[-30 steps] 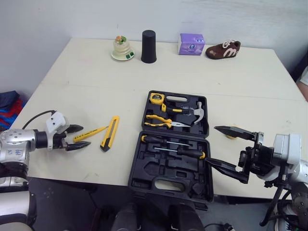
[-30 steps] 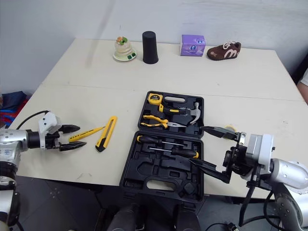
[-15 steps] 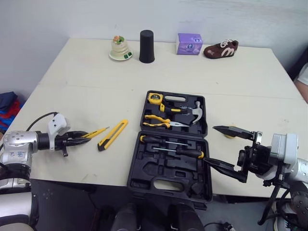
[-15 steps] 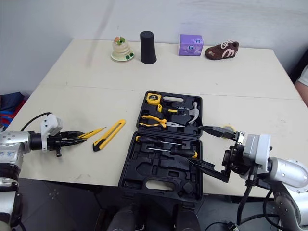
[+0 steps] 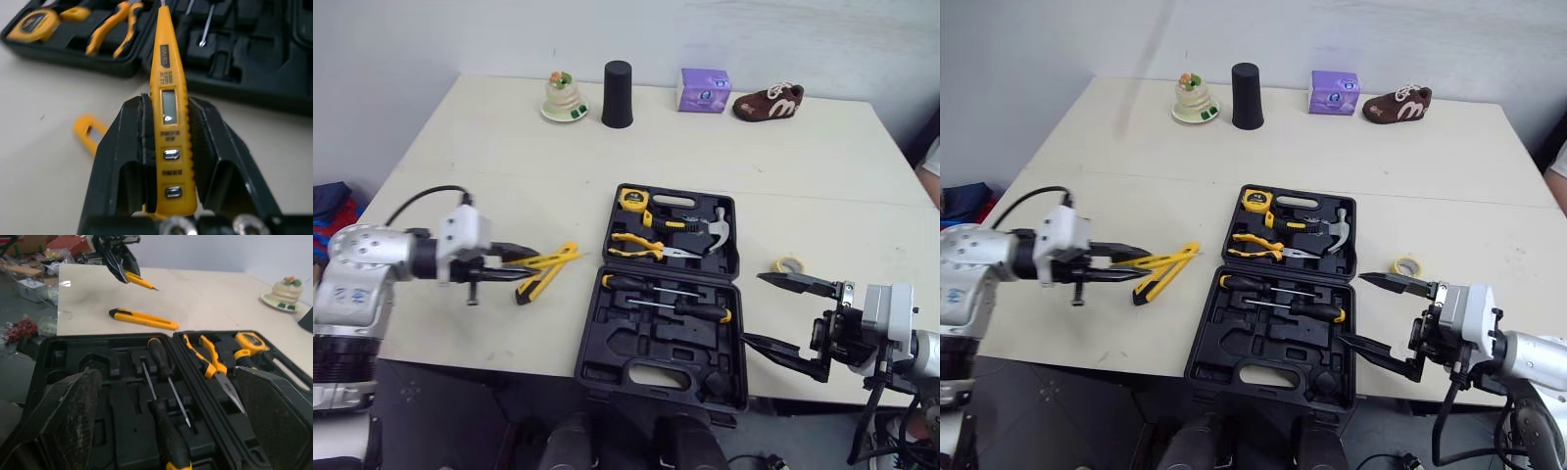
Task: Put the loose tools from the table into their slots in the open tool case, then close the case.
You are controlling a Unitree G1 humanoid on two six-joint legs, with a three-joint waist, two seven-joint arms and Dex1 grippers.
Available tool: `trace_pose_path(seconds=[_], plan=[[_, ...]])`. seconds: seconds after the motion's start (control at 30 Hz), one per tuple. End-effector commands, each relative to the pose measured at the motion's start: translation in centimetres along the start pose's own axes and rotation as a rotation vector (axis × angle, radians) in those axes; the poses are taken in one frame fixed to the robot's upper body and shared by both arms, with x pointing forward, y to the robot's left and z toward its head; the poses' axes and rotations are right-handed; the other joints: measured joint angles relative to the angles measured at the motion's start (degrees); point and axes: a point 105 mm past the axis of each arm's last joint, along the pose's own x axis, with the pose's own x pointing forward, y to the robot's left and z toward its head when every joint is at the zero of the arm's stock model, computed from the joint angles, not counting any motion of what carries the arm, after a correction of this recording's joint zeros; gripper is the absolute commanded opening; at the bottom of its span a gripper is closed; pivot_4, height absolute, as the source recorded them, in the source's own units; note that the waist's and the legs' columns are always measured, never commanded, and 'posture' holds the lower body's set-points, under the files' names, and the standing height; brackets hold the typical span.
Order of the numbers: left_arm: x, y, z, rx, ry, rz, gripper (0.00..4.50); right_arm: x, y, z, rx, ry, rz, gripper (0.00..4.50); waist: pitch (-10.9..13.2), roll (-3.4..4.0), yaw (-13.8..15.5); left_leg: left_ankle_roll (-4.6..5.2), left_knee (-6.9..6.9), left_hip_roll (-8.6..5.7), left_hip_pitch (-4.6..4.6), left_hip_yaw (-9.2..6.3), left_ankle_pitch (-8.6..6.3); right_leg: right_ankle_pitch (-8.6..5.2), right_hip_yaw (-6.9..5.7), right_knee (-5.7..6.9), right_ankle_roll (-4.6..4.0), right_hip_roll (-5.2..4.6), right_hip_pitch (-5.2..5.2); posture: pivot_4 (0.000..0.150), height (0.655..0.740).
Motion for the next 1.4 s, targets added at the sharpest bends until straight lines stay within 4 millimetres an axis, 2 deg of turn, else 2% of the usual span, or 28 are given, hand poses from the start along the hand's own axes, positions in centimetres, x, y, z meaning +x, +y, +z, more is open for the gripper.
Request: trace_pose_path(seconds=[0.03,0.17,0.27,0.33,0.47,0.67,1.3,1.33,1.4], plan=[[3.1,-0.4,2.2,0.048,0.031,-0.084,0.57,-0.6,-0.2,0.3,-0.042,0.020,-0.012,4.50,0.01,-0.01,-0.01,-0.01,0.00,0.01,0.00,-0.01,0.01,0.00,-0.01,-0.01,0.00,0.01,0.00,0.150,0.7380],[6.1,-1.4,2.9,0.044,0.076,-0.172,0.57,-0.7,0.4,0.1,-0.025,0.027,0.007,4.50,0.01,-0.01,-0.22,-0.06,0.00,0.03,-0.01,0.03,0.04,0.00,0.04,0.00,0.00,0.13,-0.02,0.150,0.7380],[7.3,-2.8,2.5,0.091,0.159,-0.246,0.57,-0.8,0.6,0.0,-0.011,0.036,-0.004,4.50,0.01,0.00,-0.30,-0.10,0.01,0.09,0.00,0.05,0.06,0.00,0.09,0.01,0.00,0.23,-0.03,0.150,0.7380],[7.6,-3.0,1.3,0.160,0.273,-0.253,0.57,-1.0,0.5,0.0,-0.009,0.039,-0.027,4.50,0.01,0.00,-0.11,-0.11,0.04,0.09,0.01,0.05,0.07,-0.01,0.10,-0.04,-0.01,0.24,-0.05,0.150,0.7380],[8.7,-2.4,1.4,0.164,0.280,-0.193,0.57,-0.9,0.8,0.1,-0.008,0.037,-0.033,4.50,0.01,0.00,0.21,-0.08,0.11,0.08,-0.02,0.03,0.07,-0.01,0.15,-0.03,-0.01,0.22,-0.04,0.150,0.7380],[9.5,-2.4,1.2,0.147,0.284,-0.200,0.57,-0.8,0.9,0.1,-0.009,0.036,-0.052,4.50,0.01,0.00,1.12,-0.04,0.17,0.08,-0.04,-0.01,0.05,-0.01,0.13,-0.02,-0.01,0.15,-0.04,0.150,0.7380],[11.7,-2.5,0.8,0.171,0.305,-0.198,0.57,-0.6,1.3,-0.5,-0.010,0.032,-0.056,4.50,0.01,0.00,1.28,-0.01,0.23,0.05,-0.04,-0.02,0.07,-0.01,0.11,0.00,-0.01,0.13,0.01,0.150,0.7380],[11.7,-2.7,0.9,0.162,0.299,-0.212,1.57,-0.6,1.3,-0.5,-0.010,0.031,-0.056,4.50,0.01,0.00,1.31,0.00,0.24,0.04,-0.04,-0.04,0.07,-0.01,0.09,0.00,-0.01,0.11,0.03,0.150,0.7380],[11.8,-2.7,1.0,0.163,0.281,-0.211,2.24,-0.6,1.2,-0.6,-0.011,0.030,-0.054,4.50,0.01,0.01,1.26,0.02,0.26,0.04,-0.04,-0.08,0.06,-0.01,0.07,-0.01,-0.01,0.10,0.05,0.150,0.7380]])
